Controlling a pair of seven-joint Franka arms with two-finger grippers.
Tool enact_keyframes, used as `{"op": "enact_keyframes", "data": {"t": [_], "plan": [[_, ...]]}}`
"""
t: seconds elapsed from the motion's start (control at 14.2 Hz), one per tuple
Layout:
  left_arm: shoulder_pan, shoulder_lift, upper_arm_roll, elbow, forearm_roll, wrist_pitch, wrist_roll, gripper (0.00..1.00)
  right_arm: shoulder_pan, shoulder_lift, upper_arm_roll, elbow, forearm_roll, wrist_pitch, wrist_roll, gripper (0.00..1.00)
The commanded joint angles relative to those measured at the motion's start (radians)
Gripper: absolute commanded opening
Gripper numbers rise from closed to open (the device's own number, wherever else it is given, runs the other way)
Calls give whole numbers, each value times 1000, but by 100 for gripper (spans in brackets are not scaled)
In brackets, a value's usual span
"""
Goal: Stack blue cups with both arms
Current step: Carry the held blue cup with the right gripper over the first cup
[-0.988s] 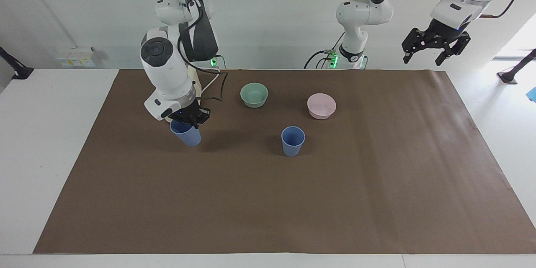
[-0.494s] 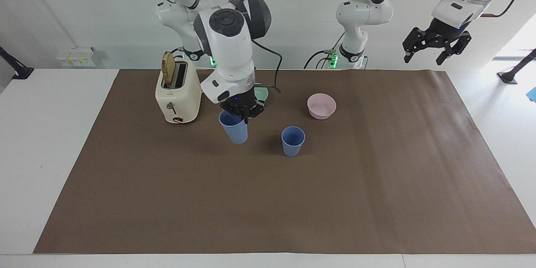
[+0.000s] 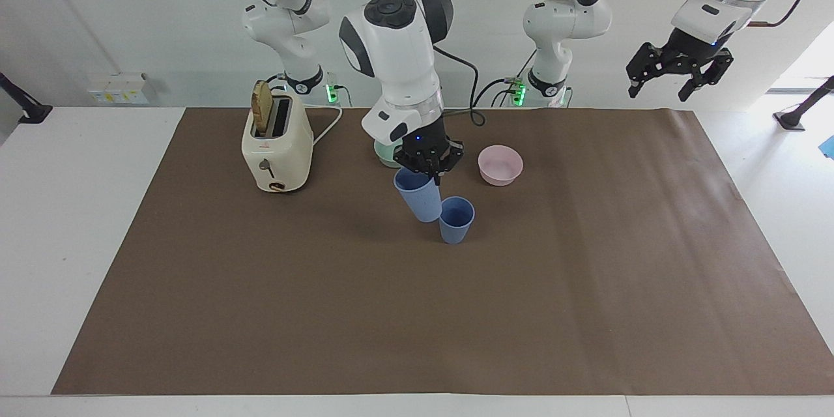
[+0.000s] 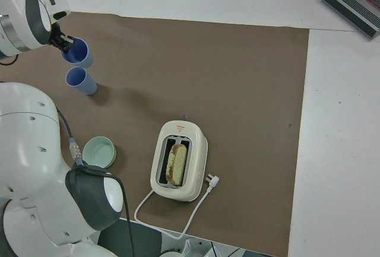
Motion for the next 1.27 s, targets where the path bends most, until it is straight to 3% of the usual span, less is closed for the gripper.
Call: {"op": "enact_keyframes", "data": {"t": [0.0, 1.2], "plan": [[9, -23, -2, -21, -8, -8, 4, 100, 26, 54, 7, 30, 11, 60, 12, 0], [10, -23, -2, -22, -8, -8, 4, 100, 67, 86, 10, -6, 13, 64, 10, 0]]}}
